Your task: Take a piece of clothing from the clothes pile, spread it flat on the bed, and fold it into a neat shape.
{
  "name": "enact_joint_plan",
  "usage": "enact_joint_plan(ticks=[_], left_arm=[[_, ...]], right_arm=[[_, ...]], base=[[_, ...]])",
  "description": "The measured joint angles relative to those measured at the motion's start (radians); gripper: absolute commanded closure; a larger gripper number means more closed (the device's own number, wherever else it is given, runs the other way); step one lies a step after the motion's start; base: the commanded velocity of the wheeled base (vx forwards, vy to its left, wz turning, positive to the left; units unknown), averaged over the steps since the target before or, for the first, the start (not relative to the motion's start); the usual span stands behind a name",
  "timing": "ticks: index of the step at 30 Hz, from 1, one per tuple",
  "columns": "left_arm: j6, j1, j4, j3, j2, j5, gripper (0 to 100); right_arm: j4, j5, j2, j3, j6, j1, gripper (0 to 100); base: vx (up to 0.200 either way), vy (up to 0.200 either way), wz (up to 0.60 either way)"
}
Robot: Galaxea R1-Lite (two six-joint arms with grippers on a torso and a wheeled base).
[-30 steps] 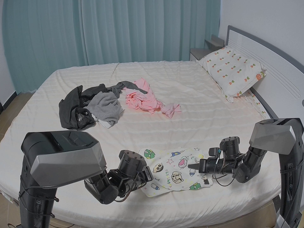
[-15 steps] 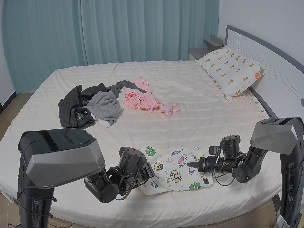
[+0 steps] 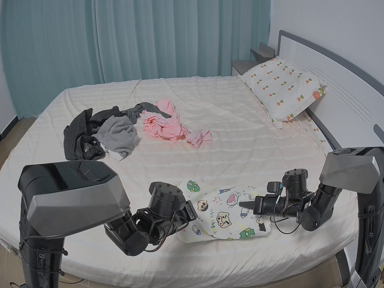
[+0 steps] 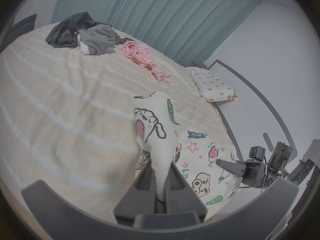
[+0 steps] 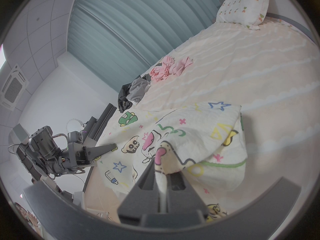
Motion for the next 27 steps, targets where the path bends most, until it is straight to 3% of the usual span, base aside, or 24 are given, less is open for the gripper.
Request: enact_joint_plan(ticks=[8,25,26,27], left_arm=[[0.0,0.001,0.0,-0.004,0.003,0.001,100],[0.001,0.033,-0.001,-0.034,0.064,0.051,100],[0.001,0.032,-0.001,-0.034,0.065,0.051,100],[0.001,0.032,-0.001,-0.034,0.068,0.052,0]], right_arm=[[0.001,-0.003,-0.003,0.0,-0.003,-0.001,100],[0.001,-0.03,0.047,-0.046,-0.01,0.004,100],[0.002,-0.032,0.051,-0.048,-0.01,0.005,0],[0.003,-0.033,0.055,-0.05,-0.012,0.005,0]], base=[[0.0,-0.2,0.0],[0.0,0.0,0.0],[0.0,0.0,0.0],[0.0,0.0,0.0]])
